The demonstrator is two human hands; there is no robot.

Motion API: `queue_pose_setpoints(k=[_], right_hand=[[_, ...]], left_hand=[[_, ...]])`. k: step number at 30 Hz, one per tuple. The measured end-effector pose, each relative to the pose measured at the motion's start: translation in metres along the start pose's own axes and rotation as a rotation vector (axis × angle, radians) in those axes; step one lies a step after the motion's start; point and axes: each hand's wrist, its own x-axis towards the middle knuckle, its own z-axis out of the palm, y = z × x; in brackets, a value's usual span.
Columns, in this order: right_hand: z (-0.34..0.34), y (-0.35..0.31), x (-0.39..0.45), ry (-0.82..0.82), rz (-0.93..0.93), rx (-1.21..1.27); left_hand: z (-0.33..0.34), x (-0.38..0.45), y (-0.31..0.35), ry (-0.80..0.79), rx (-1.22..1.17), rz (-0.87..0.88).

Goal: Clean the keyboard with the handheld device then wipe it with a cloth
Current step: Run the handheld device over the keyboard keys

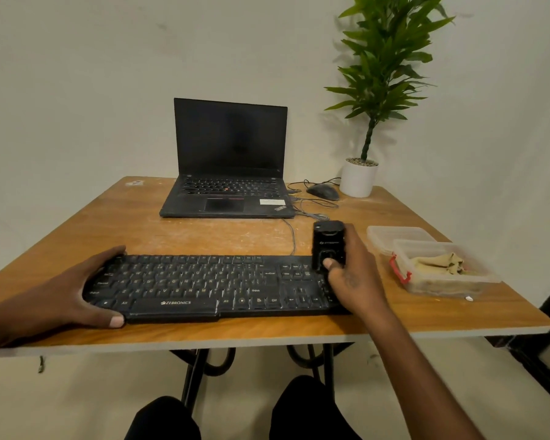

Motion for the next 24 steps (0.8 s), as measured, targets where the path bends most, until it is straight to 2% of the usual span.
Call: queue_pose_setpoints(k=[4,11,17,20,24], right_hand=[[-0.004,0.000,0.009,-0.069,-0.004,0.085],[-0.022,0.020,0.015,0.159,0.117,0.048],[0.005,0.001,0.019,-0.002,0.035,0.056],[-0.004,0.002,0.024,-0.082,0.025,0.069],[-0.022,0.017,0.030,0.034,0.151,0.116]], left_hand=[[-0.001,0.003,-0.005,0.008,-0.003,0.001],[-0.001,0.007,-0.011,0.008,-0.055,0.008],[-0.002,0.009,-0.014,-0.004,-0.062,0.014],[-0.002,0.008,-0.013,-0.009,-0.049,0.007],[-0.001,0.008,-0.013,0.004,-0.036,0.013]])
